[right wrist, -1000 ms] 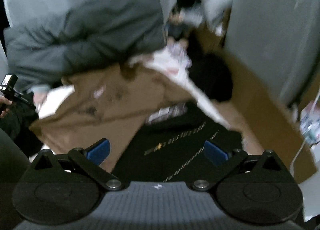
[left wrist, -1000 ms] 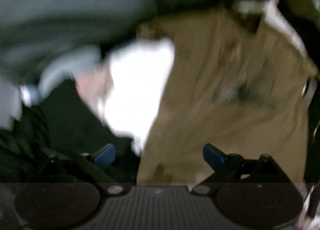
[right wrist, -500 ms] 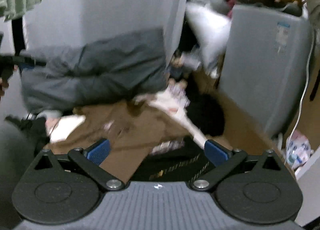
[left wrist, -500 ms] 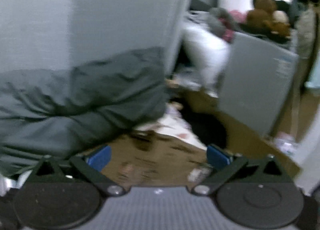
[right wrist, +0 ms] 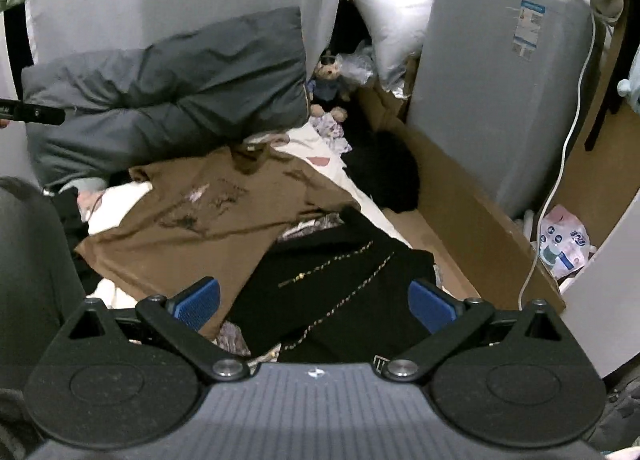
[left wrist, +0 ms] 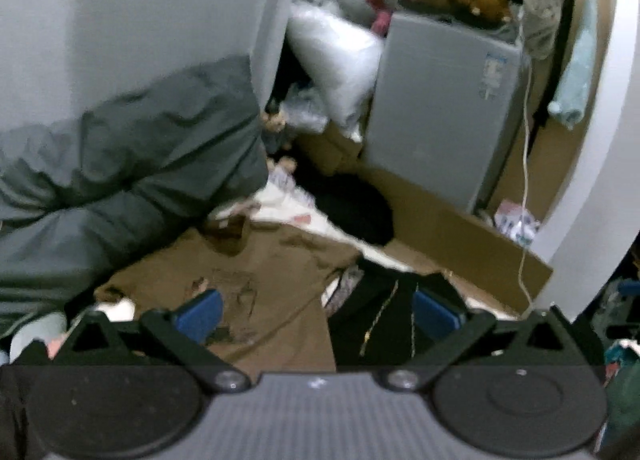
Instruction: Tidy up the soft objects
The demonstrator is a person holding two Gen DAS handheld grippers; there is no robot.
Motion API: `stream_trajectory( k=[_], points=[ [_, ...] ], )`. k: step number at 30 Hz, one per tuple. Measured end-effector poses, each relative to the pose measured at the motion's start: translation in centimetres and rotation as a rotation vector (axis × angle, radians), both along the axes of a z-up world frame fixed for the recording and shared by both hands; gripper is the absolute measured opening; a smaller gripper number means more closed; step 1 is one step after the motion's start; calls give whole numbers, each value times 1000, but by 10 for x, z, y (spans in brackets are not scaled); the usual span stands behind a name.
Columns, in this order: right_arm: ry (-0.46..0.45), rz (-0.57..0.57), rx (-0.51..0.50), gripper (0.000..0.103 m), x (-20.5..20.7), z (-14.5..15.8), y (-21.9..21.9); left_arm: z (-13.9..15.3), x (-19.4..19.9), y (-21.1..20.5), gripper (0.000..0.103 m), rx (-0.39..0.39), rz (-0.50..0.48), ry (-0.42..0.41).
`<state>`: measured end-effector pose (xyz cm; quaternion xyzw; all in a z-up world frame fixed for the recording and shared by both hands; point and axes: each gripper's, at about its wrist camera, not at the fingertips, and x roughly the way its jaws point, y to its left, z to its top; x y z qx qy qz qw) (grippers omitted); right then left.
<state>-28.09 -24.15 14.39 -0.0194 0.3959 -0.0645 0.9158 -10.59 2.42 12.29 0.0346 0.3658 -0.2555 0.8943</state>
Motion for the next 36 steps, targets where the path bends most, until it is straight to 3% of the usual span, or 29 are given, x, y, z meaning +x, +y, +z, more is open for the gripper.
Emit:
stream_trajectory(
  k=[2,7,11,18,22,28,36],
  points=[
    [31,7,2,103,-1,-4,6,-8,6,-2,103,46,18,66],
    [39,-26,4,103,-1,7,24,-21,5,-2,103,38,-12,110],
    [47,-50,27,103,-5,9,26,-23,7,-4,103,81,-35,88],
    [140,-130,105,103,-6,-15,35,-26,10,9,103,70,14,79],
    [133,-132,76,103,-8,-22,41,-28,12,7,101,109,38,92],
    [145,-139,148,103,-4,-27,36,-26,15,-3,101,151,32,96],
    [134,-123,162,103,3,-25,35,-25,16,-5,101,162,39,92]
  ],
)
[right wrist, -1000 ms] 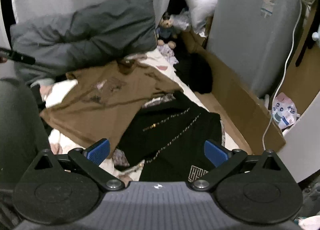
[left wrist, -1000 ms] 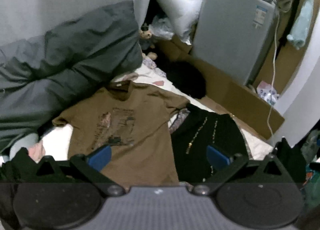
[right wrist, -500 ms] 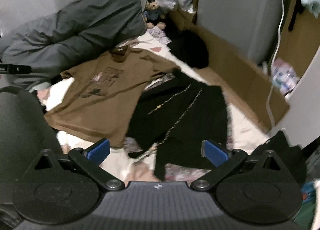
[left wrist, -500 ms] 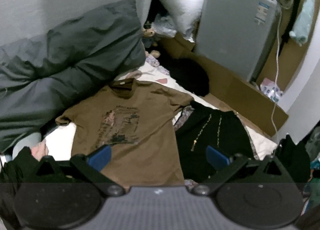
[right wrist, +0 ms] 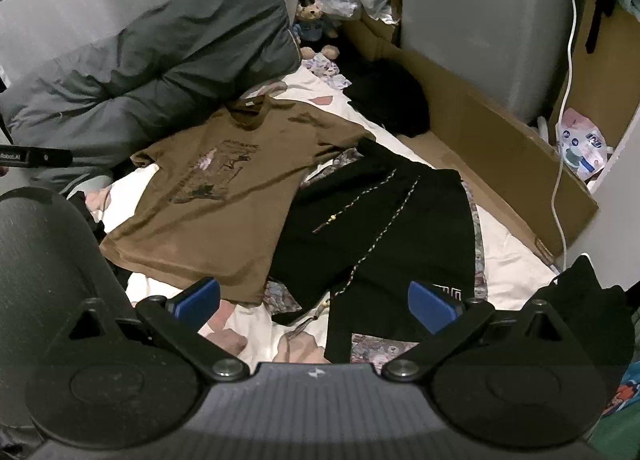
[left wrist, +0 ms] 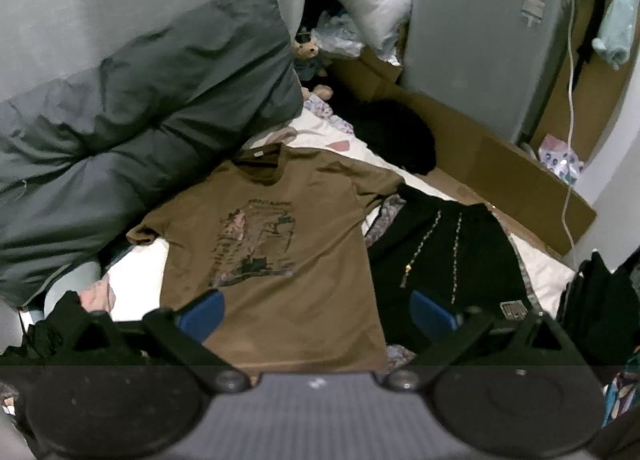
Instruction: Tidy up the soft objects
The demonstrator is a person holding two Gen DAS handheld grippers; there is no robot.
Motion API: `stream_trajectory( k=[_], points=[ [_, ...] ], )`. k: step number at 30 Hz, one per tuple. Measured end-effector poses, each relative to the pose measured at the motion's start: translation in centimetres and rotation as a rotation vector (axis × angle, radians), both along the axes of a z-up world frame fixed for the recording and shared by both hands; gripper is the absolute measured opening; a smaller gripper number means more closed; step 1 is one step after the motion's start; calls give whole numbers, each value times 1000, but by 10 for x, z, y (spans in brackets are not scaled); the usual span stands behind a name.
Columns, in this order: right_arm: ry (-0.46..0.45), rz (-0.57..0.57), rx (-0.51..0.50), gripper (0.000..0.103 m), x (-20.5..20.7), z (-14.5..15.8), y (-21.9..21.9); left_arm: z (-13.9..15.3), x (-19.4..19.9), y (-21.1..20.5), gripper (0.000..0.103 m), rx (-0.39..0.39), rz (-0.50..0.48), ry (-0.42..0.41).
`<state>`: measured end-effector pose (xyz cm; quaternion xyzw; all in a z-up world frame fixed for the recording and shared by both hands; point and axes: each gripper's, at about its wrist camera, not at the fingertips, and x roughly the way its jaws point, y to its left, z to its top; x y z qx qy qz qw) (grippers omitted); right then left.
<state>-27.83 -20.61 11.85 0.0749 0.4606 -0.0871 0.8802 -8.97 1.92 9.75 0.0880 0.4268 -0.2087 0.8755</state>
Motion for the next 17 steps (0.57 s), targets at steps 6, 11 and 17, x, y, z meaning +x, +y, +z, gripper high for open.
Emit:
stream_trajectory(
  k=[6,11,17],
  points=[
    [-1,-4,6,103,-7,0,3,0,0,2,101,-11,1,11],
    [1,-13,11,103,-2,3,-5,0,1,1,101,-3,7,16],
    [24,-14,20,103,4,-1,-6,-3,7,4,102,-34,20,67]
  ],
)
